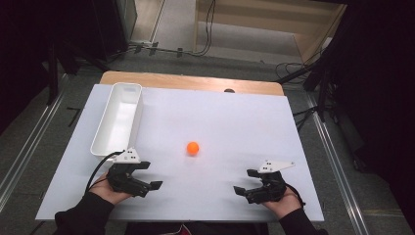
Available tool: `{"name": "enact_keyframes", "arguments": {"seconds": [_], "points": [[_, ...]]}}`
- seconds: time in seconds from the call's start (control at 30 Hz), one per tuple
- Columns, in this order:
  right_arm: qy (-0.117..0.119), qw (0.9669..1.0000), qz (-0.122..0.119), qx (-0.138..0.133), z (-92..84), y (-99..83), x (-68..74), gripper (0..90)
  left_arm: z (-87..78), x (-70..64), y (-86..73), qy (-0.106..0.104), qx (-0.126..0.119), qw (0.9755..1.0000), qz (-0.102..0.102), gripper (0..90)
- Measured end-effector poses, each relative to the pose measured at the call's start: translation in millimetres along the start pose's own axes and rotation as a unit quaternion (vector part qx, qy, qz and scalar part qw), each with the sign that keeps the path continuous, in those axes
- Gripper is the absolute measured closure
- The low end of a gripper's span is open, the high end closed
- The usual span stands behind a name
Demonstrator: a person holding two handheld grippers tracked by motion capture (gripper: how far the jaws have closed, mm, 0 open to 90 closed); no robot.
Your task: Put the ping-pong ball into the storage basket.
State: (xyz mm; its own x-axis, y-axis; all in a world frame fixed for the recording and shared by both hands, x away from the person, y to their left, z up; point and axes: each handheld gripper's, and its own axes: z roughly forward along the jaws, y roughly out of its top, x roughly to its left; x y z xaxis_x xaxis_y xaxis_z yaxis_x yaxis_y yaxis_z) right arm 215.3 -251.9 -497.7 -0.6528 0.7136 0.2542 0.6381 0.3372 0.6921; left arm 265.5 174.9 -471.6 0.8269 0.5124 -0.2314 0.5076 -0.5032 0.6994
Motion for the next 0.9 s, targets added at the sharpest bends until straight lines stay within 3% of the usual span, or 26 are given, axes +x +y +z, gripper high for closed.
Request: {"name": "enact_keyframes", "arguments": {"seconds": [0.9], "points": [[-0.001,1.0,-0.001,0.002,-0.8,-0.5,-0.7,12.8,22.3,-10.4,19.3,0.021,-0.009,0.9997,0.006,14.0]]}}
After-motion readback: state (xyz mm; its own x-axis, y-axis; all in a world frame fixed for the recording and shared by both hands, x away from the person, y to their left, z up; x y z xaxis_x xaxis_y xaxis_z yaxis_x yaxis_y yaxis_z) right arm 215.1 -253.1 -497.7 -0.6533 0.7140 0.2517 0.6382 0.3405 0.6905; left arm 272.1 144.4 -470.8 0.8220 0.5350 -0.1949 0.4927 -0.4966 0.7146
